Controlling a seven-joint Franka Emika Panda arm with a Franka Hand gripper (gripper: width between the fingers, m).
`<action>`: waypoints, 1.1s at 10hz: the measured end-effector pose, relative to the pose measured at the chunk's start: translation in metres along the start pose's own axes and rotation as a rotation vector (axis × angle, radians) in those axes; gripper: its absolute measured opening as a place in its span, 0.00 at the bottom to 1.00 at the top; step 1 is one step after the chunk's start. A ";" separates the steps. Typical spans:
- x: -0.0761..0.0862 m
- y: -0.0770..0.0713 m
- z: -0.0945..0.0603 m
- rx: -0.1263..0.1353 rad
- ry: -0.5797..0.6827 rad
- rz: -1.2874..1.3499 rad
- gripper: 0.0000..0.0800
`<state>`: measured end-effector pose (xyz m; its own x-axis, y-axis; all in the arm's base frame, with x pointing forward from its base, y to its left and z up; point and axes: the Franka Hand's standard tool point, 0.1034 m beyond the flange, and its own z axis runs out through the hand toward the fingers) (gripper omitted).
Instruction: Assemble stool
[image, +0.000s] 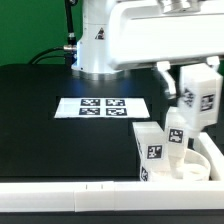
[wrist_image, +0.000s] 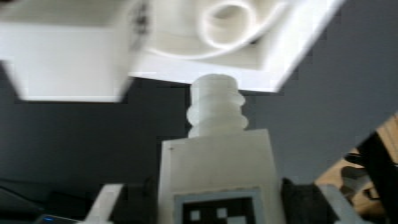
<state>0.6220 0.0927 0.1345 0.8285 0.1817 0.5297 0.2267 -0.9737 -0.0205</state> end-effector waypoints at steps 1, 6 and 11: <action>-0.001 0.002 0.000 -0.002 -0.001 0.002 0.41; -0.022 -0.008 0.033 -0.005 0.042 0.005 0.41; -0.026 -0.007 0.037 -0.007 0.037 0.011 0.41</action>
Offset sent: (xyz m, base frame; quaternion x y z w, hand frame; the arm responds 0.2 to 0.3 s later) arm 0.0033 0.0132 -0.0333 -0.0159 0.0606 0.0126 0.9980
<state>0.6180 0.0994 0.0899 0.8113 0.1664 0.5605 0.2146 -0.9765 -0.0207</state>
